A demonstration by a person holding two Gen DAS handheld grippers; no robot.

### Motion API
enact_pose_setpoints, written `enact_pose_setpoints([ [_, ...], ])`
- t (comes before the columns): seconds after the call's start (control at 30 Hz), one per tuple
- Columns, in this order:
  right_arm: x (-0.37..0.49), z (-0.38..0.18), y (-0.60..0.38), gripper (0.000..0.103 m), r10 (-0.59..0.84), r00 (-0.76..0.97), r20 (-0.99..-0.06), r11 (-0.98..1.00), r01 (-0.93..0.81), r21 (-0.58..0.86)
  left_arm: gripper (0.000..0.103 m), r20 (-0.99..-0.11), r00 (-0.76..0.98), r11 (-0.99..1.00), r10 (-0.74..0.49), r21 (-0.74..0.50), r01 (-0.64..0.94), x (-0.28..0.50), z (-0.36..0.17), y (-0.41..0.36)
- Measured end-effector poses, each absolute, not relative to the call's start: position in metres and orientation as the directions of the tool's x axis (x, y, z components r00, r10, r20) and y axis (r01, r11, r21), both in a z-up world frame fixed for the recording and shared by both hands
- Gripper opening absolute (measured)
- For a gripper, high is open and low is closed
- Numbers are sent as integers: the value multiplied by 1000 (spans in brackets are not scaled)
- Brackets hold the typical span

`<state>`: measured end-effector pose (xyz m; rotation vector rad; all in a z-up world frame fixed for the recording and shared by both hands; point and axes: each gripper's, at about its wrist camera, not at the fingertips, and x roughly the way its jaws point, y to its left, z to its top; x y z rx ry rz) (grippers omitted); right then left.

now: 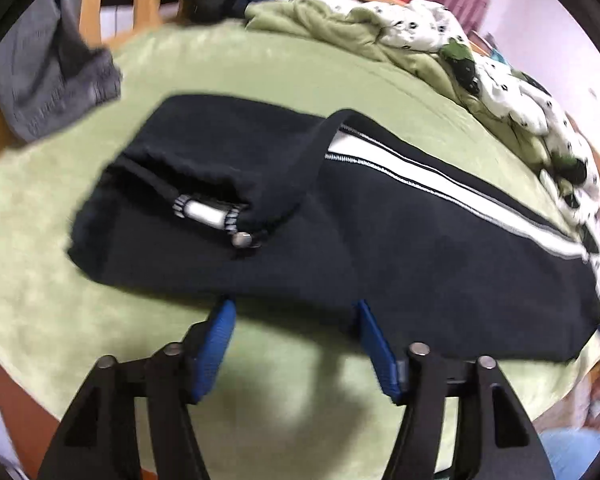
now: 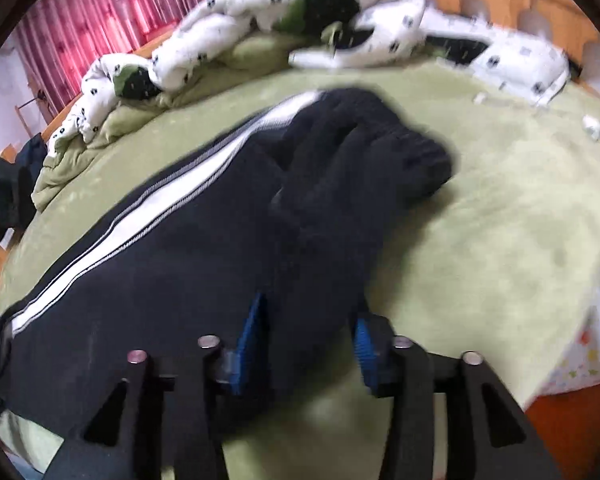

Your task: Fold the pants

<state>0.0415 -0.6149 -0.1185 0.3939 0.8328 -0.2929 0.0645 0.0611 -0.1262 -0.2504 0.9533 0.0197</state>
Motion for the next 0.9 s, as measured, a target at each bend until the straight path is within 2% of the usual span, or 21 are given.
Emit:
enact_pose_setpoints([
  [0.07, 33, -107, -627, 70, -119, 675, -728, 870, 424, 250, 62, -803, 590, 974, -90, -195, -117, 60, -121, 61],
  [0.23, 54, -114, -666, 71, -64, 686, -724, 767, 498, 404, 62, -752, 653, 976, -82, -192, -98, 56, -103, 64],
  [0.33, 73, -136, -687, 71, -46, 688, -724, 674, 557, 486, 62, -722, 687, 982, -81, -175, -67, 60, -93, 62],
  [0.4, 88, -154, -699, 71, 19, 699, -715, 590, 570, 572, 62, -707, 703, 985, -74, -163, -61, 64, -90, 61],
  [0.43, 94, -159, -704, 62, 38, 705, -708, 556, 574, 601, 63, -704, 707, 985, -68, -160, -65, 68, -91, 60],
  [0.47, 102, -160, -709, 48, 31, 712, -702, 533, 582, 614, 63, -706, 705, 985, -62, -156, -70, 70, -91, 62],
  [0.53, 115, -147, -707, 35, -40, 677, -735, 578, 616, 536, 63, -724, 687, 987, -52, -143, -77, 75, -94, 63],
  [0.57, 120, -134, -705, 33, -71, 684, -726, 630, 595, 499, 63, -726, 686, 987, -51, -143, -78, 77, -94, 64],
  [0.63, 116, -104, -705, 32, -86, 766, -637, 707, 497, 503, 63, -710, 703, 986, -55, -152, -76, 74, -92, 65],
  [0.7, 116, -94, -699, 35, -111, 770, -628, 747, 481, 458, 63, -695, 716, 985, -65, -160, -66, 72, -89, 67],
  [0.77, 124, -102, -693, 47, -137, 709, -691, 789, 500, 358, 63, -692, 718, 983, -77, -171, -60, 71, -88, 68],
  [0.83, 125, -121, -693, 49, -155, 601, -784, 807, 535, 250, 63, -692, 716, 981, -95, -188, -51, 70, -88, 70],
  [0.87, 116, -127, -695, 50, -184, 563, -806, 799, 563, 212, 66, -694, 713, 981, -99, -190, -48, 70, -89, 71],
  [0.9, 98, -131, -696, 54, -196, 566, -801, 789, 576, 214, 68, -696, 711, 981, -97, -188, -50, 70, -90, 73],
])
